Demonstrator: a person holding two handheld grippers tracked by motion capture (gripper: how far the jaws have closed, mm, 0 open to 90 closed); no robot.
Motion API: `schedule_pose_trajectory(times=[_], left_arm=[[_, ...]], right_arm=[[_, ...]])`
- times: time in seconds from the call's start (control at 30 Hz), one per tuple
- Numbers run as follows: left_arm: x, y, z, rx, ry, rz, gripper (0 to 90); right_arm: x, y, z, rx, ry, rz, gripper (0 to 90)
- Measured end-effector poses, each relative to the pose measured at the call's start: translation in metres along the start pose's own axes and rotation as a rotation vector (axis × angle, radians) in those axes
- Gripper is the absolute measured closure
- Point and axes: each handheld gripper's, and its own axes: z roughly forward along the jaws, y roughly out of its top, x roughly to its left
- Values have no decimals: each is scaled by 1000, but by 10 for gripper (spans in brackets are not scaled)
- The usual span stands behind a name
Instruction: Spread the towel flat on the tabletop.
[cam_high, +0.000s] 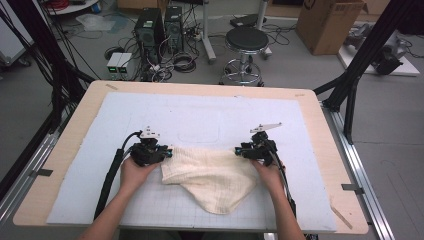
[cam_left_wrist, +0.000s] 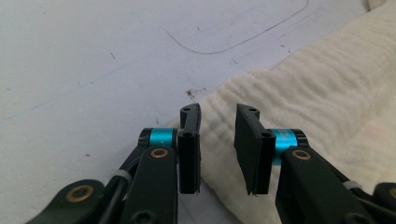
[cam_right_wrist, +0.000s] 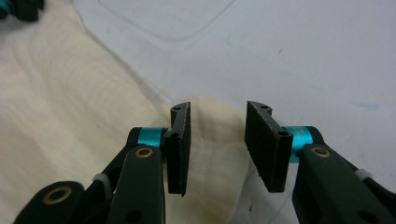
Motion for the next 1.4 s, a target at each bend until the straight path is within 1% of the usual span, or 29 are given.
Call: schedule_pose_trajectory(times=[0.03,0.1,0.17,0.23,0.27,0.3,0.33,0.37,0.43,0.47,0.5,0.57,0.6,0.67,0.7,0.77,0.8,0.9,0.93,1.03,1.13,1.2,1.23,1.3,1.33,1.4], left_arm=[[0,0,-1,4,12,3,705],[-1,1,0,-1,43,1,657],[-2,0,0,-1,48,3,661],[-4,0,1,-4,76,20,691],[-5,0,1,-3,88,32,717],[-6,0,1,-3,97,40,742],[-6,0,1,-1,100,46,763],[-5,-1,1,-3,102,48,793],[-4,-1,0,-4,92,41,856],[-3,-1,0,-6,83,37,878],[-3,-1,0,-6,74,36,885],[-3,0,-2,-12,61,30,889],[-2,0,-3,-15,62,33,890],[-1,1,-6,-30,60,30,892],[-1,2,-8,-47,58,22,893],[1,3,-12,-64,55,11,893],[2,4,-14,-67,52,14,893],[4,5,-18,-81,61,12,893],[5,5,-19,-84,58,4,893],[10,8,-23,-118,68,-17,894],[17,18,-25,-129,84,-27,894],[23,27,-24,-138,91,-34,894],[26,33,-23,-144,95,-39,894],[32,45,-20,-153,116,-34,895],[36,51,-17,-151,123,-40,894],[43,65,-12,-173,136,-58,894]], right_arm=[[2,-1,0,-3,-6,-8,608],[6,-2,-1,5,-15,-29,623],[11,-4,-1,8,-39,-64,670],[14,-4,-1,13,-61,-89,730],[14,-4,-1,13,-62,-100,766],[15,-4,-1,19,-61,-99,805],[15,-4,-1,19,-53,-105,823],[15,-4,-1,25,-50,-106,845],[16,-3,-1,26,-44,-112,861],[17,-3,-2,20,-39,-112,864],[18,-2,-4,6,-36,-121,865],[22,0,-8,-14,-34,-132,868],[24,1,-11,-26,-35,-137,869],[25,2,-15,-45,-33,-142,870],[26,3,-18,-56,-33,-143,871],[26,5,-23,-70,-31,-144,871],[27,7,-25,-80,-28,-140,871],[28,12,-28,-85,-32,-151,871],[27,13,-29,-91,-30,-149,872],[28,19,-30,-100,-32,-153,873],[27,27,-29,-101,-44,-170,874],[24,34,-30,-117,-60,-170,875],[21,38,-30,-124,-65,-158,875],[15,48,-28,-141,-87,-149,876],[13,53,-27,-150,-98,-141,876],[6,63,-25,-167,-134,-129,876]])
